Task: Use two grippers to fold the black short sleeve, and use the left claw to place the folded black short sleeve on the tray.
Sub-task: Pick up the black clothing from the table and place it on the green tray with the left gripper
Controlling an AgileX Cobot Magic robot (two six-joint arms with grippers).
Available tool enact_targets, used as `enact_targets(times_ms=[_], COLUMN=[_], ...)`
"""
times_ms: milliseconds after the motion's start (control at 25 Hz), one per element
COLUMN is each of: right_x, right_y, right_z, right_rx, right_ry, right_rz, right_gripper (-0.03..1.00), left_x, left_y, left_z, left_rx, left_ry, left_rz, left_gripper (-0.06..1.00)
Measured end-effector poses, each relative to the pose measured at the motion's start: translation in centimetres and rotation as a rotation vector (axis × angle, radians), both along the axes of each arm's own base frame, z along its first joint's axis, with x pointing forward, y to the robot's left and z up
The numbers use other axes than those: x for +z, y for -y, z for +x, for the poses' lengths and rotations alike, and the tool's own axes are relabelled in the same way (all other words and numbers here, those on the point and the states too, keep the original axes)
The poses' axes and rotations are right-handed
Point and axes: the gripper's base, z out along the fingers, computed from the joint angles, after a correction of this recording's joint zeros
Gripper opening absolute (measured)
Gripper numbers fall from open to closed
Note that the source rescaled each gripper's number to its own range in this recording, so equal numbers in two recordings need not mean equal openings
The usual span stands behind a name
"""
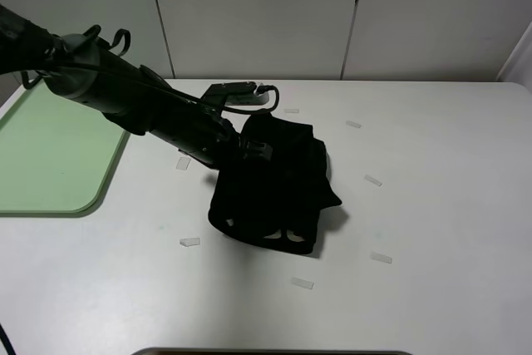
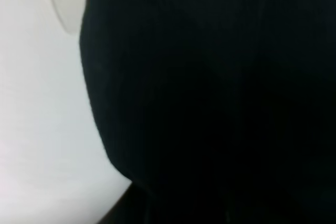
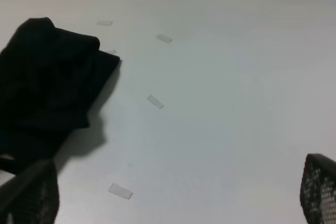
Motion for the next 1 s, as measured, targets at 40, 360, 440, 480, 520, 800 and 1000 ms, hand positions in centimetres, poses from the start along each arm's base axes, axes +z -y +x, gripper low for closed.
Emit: enact_targets(times_ms=[40,360,440,480,520,800,1000], right_x=[0.0,0.0,0.0,0.0,0.0,0.0,0.0], right_y=[0.0,0.0,0.0,0.0,0.0,0.0,0.0], right_z=[0.0,0.0,0.0,0.0,0.0,0.0,0.0], right_rx=[0.000,0.000,0.000,0.000,0.000,0.000,0.000], right_ry=[0.000,0.000,0.000,0.000,0.000,0.000,0.000], right_rz=[0.000,0.000,0.000,0.000,0.000,0.000,0.000], right_gripper=[1.00,1.00,1.00,1.00,1.00,1.00,1.00], left_x=[0.4,3.9,4.3,4.4,4.4,4.2,4.3], left_y=[-0.4,-5.8,-7.3,-8.0,-8.8,-15.8,-21.6], left_z=[0.2,2.4,2.7,2.9,3.0,4.3,4.9], left_rx=[-0.032,-0.196,-0.232,-0.252,-0.264,-0.235,-0.106], left_ry=[0.025,0.223,0.244,0.249,0.249,0.230,0.229], left_rz=[0.023,0.217,0.269,0.295,0.320,0.476,0.539], left_gripper=[0.15,0.15,0.15,0.15,0.15,0.15,0.15])
